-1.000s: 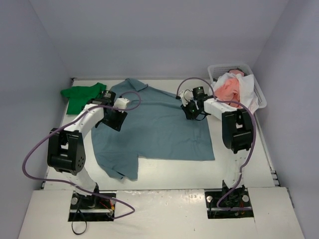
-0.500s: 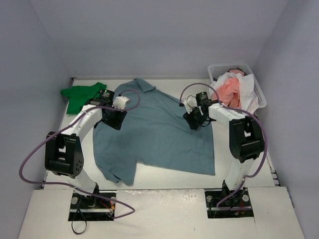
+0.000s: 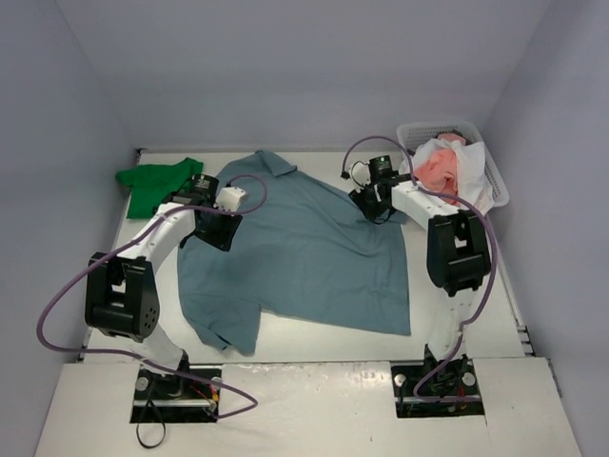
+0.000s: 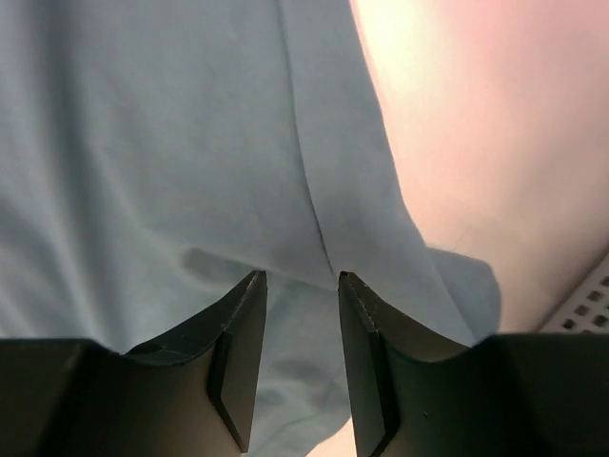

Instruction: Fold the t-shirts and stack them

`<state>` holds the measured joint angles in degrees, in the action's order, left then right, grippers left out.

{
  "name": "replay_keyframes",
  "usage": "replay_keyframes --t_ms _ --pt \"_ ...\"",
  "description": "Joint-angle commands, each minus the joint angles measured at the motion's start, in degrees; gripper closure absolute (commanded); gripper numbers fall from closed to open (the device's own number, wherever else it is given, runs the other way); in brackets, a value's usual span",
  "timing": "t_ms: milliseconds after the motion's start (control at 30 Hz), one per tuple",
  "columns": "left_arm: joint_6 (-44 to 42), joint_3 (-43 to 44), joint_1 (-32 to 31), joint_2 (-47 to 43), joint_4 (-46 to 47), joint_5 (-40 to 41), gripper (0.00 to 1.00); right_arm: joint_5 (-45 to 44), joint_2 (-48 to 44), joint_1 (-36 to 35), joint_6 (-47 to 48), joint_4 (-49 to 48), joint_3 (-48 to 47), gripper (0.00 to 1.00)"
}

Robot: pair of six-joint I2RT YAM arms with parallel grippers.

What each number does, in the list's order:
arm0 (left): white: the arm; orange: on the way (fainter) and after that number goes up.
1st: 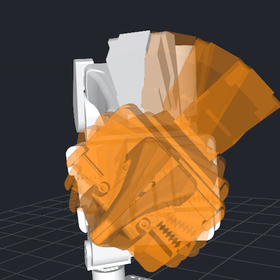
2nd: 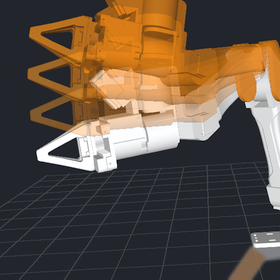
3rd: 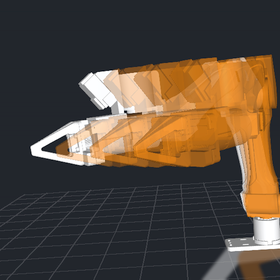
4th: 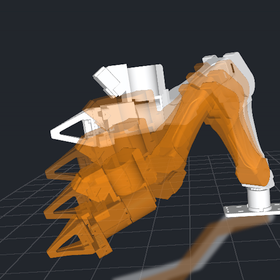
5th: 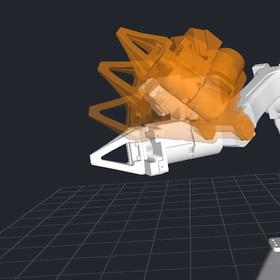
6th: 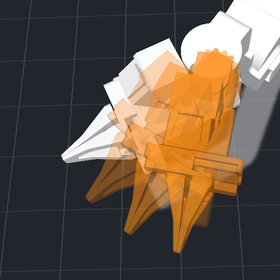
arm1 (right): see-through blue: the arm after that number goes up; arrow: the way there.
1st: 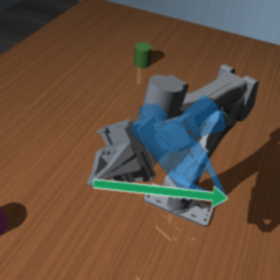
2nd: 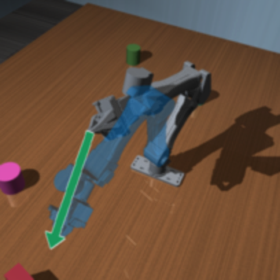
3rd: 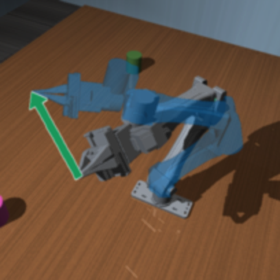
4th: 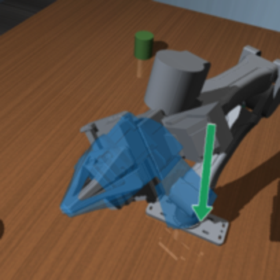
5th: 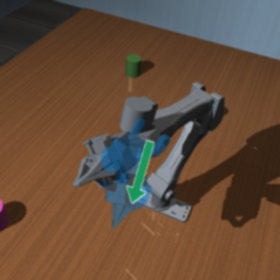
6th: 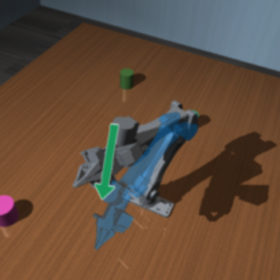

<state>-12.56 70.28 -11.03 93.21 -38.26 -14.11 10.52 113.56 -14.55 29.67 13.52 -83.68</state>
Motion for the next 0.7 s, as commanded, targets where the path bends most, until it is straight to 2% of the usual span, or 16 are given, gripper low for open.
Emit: replay_keyframes --t_ms 0,333,667 --pt "0.7 0.7 0.2 -4.4 1.3 -0.1 0.59 -7.5 1.8 0.2 1.1 -0.3 0.4 0.67" --pt "1.0 0.5 0.2 -4.5 1.5 0.0 0.59 -8.7 0.6 0.5 2.6 -2.0 4.2 0.67" --pt "1.3 0.1 0.2 -4.6 1.8 0.0 0.59 -10.3 -1.6 1.7 1.6 -2.8 2.6 0.64"
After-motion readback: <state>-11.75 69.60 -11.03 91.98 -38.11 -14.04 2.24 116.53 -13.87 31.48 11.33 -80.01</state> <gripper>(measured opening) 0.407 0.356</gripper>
